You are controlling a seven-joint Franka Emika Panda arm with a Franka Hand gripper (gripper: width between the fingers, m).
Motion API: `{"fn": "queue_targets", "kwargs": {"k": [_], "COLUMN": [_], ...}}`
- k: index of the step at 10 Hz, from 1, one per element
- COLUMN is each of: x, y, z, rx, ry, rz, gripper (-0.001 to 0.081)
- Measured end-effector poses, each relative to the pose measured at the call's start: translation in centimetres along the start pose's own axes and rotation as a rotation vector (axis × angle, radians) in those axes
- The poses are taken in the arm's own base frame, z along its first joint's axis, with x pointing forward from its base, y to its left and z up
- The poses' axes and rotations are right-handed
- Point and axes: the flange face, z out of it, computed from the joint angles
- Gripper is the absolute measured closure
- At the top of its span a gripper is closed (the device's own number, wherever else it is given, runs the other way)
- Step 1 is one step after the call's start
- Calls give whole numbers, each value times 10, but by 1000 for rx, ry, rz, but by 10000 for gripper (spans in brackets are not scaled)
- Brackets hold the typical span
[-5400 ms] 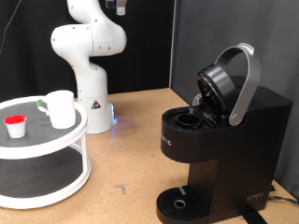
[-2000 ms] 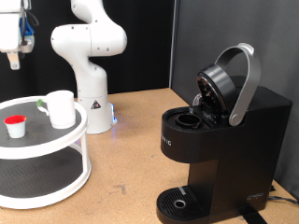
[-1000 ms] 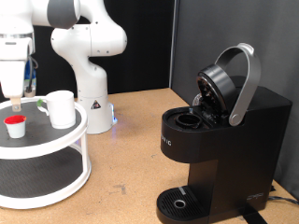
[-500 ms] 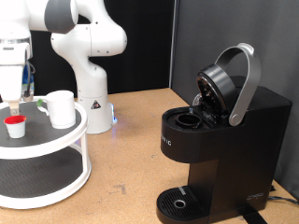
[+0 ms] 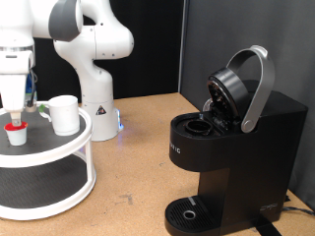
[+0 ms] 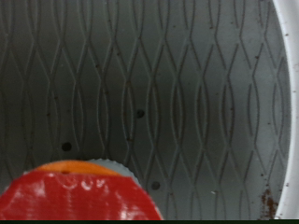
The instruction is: Make a cup of coffee with the keurig machine
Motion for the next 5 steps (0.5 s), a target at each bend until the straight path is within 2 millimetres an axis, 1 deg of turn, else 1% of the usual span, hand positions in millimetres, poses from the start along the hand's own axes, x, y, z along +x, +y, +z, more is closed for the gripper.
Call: {"fn": "queue_targets", "kwargs": {"k": [5], "x": [0], "y": [-7], "z": [21], "rx": [-10], "ry": [-12], "rz": [-1], "gripper": [1]}}
